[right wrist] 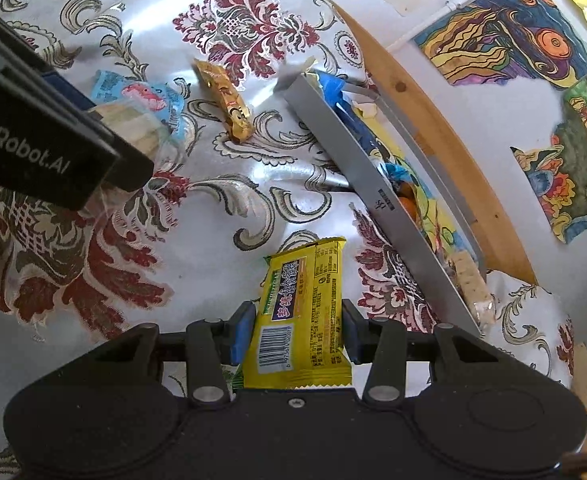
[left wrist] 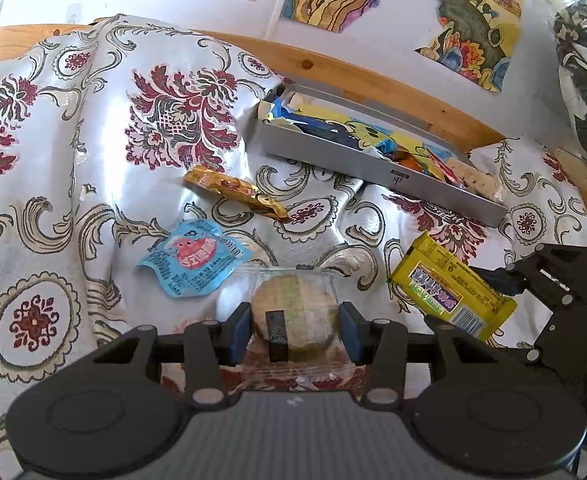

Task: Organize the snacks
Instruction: 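Lift the bun and yellow bar and carry both toward the grey tray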

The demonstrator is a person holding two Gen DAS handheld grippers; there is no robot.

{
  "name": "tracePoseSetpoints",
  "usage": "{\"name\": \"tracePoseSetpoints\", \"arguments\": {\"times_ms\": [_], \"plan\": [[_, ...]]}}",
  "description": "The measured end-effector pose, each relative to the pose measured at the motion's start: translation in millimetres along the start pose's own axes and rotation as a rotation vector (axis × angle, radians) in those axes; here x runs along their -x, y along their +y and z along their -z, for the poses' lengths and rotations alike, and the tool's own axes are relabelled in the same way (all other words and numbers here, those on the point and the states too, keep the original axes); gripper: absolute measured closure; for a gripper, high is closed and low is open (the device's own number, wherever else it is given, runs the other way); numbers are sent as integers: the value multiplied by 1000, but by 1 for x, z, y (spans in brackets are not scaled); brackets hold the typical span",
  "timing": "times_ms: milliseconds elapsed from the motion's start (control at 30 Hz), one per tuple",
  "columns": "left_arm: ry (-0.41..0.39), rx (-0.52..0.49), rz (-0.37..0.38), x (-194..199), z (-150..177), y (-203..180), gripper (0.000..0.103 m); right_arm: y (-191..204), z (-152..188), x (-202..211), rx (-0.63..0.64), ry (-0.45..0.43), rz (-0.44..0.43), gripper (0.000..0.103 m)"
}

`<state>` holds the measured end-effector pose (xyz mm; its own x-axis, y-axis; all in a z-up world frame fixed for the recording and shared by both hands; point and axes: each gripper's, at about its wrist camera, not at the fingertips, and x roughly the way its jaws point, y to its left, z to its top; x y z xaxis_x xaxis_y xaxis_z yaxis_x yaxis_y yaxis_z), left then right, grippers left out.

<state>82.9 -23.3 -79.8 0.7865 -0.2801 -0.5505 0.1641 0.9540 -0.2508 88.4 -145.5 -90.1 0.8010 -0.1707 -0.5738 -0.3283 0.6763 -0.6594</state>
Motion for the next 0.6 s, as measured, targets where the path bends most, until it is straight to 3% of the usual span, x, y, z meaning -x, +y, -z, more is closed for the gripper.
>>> {"name": "tracePoseSetpoints", "arguments": {"times_ms": [600], "plan": [[-12, 22, 30, 1, -6, -2, 53, -9, -3, 3, -30, -19, 48, 57]]}}
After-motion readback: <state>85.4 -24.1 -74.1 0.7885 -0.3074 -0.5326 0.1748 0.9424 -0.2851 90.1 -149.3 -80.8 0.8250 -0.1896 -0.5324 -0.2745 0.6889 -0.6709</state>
